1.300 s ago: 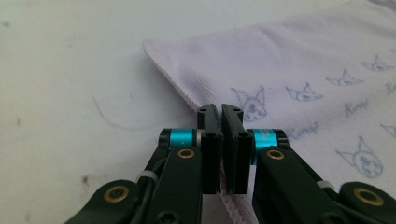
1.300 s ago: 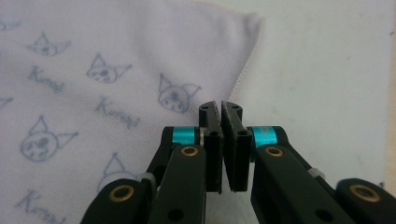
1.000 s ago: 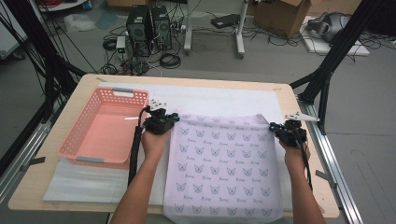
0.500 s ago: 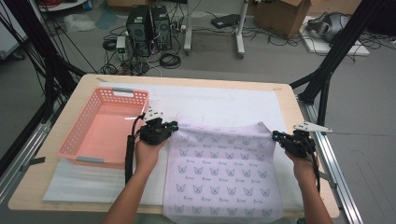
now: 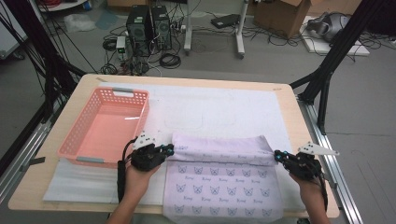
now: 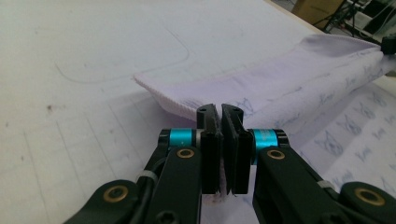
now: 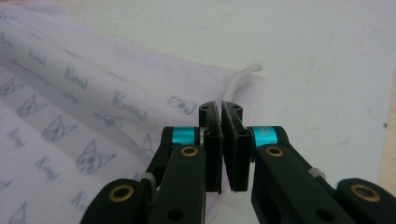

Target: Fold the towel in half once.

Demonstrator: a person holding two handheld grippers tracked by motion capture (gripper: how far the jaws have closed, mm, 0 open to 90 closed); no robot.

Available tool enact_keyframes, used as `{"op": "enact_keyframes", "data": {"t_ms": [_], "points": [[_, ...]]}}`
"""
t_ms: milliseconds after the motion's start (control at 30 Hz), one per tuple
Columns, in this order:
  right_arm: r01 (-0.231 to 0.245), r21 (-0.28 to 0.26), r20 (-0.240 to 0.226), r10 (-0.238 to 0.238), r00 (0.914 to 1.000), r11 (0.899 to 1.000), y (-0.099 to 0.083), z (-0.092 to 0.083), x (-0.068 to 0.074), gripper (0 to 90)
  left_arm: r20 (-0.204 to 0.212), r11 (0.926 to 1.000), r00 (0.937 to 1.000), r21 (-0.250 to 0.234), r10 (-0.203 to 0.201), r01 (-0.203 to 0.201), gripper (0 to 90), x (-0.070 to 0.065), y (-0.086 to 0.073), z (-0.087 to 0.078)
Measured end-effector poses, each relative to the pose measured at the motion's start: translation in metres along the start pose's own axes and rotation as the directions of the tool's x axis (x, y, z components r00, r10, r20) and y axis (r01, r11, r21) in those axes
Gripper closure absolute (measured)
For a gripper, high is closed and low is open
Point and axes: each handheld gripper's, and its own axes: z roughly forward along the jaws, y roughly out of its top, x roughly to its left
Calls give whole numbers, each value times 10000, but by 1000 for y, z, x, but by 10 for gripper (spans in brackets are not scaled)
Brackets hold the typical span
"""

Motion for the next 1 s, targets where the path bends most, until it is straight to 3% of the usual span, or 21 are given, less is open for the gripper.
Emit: {"op": "enact_keyframes", "data": {"t_ms": [200, 367, 400, 467, 533, 600, 700, 900, 933, 1000], "points": [[77, 225, -218, -73, 9997, 9997, -16, -13, 10, 876, 200, 9994, 9997, 302, 148, -154, 855, -11, -18, -11], [102, 921, -286, -76, 9996, 9957, -29, -17, 18, 865, 402, 9980, 9991, 610, 130, -155, 828, -18, -30, -15], [97, 998, -289, -68, 9996, 9950, -31, -17, 18, 845, 348, 9985, 9993, 528, 99, -117, 765, -17, -29, -15], [-148, 929, -210, 168, 9996, 9956, -31, -18, 17, 743, 176, 9994, 9997, 296, -168, 163, 497, -12, -26, -13], [-535, 662, -220, 550, 9982, 9964, -28, -20, 14, 644, -18, 9994, 9996, 175, -288, 288, 448, -4, -20, -10], [-859, 358, -194, 867, 9960, 9957, -22, -19, 10, 609, -125, 9978, 9978, 119, -648, 650, 420, 4, -12, -4], [-1001, 371, 98, 998, 9950, 9943, -12, -9, 6, 557, -203, 9950, 9960, 462, -875, 884, 416, 14, 0, 12], [-1034, 1244, 756, 945, 9926, 9868, 8, 36, -2, 460, -626, 9883, 9942, 1195, -874, 945, 380, 19, 6, 42], [-1130, 1399, 928, 1006, 9906, 9837, 9, 42, -4, 454, -586, 9866, 9945, 1336, -865, 936, 405, 20, 6, 45], [-1200, 1617, 875, 1069, 9904, 9795, 10, 53, -6, 495, -441, 9862, 9968, 1491, -665, 724, 585, 20, 4, 48]]}}
